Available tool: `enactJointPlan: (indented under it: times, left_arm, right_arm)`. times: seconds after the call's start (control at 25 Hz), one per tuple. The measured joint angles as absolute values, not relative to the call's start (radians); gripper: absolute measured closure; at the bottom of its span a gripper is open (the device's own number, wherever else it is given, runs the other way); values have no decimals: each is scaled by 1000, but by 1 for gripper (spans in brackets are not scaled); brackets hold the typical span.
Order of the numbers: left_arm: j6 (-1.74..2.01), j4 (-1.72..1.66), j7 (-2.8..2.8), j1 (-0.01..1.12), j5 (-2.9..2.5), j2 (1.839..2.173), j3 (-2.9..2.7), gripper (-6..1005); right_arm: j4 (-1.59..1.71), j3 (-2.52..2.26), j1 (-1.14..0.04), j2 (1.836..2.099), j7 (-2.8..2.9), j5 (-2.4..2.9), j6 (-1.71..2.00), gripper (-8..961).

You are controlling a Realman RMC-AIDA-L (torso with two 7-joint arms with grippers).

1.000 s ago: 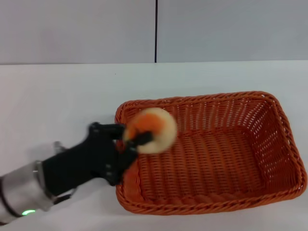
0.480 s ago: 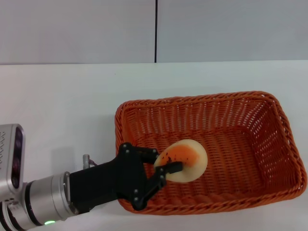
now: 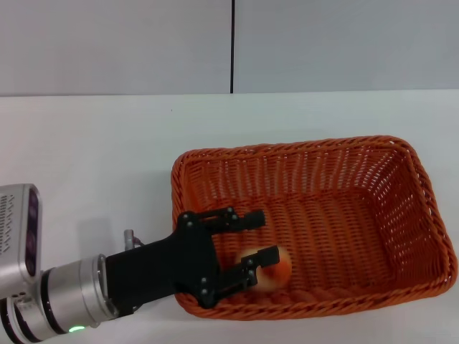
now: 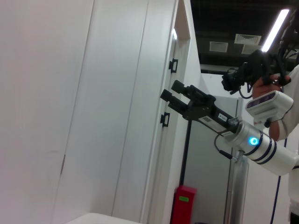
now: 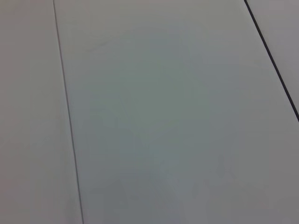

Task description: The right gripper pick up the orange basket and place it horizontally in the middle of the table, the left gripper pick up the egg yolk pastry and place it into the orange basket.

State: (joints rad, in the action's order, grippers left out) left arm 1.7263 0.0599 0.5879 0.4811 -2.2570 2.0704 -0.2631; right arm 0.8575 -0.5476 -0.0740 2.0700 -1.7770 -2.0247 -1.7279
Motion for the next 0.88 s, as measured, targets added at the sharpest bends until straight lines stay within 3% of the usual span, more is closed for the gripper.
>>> enactJointPlan:
  times: [0.28,0.36,0.44,0.52,0.64,0.76,0.88]
  left_arm:
    - [1806,-16,647,429,-2253,2059,-241,384]
    - [1826,-39,664,416,-2254,2059,-228,363]
    - [1932,-174,739,321,-2253,2058,-78,342]
    - [1932,-174,739,321,-2253,2058,-78,320]
    - [1982,-283,780,214,-2250,2046,147,288]
    - [1982,-283,780,214,-2250,2046,147,257]
    - [1982,-297,790,104,-2250,2026,371,253]
  right_arm:
    - [857,-546,-68,2068,-1786,-2024,-1727,342]
    - [857,-540,-67,2068,-1790,-2024,-1727,342]
    - [853,-526,-70,2071,-1794,-2023,-1727,342]
    - [836,-516,-75,2073,-1801,-2025,-1727,342]
    - [792,-488,-91,2072,-1809,-2027,-1727,342]
    - [750,-461,-102,2072,-1831,-2025,-1727,342]
    - [732,-455,-103,2072,-1857,-2025,-1727,342]
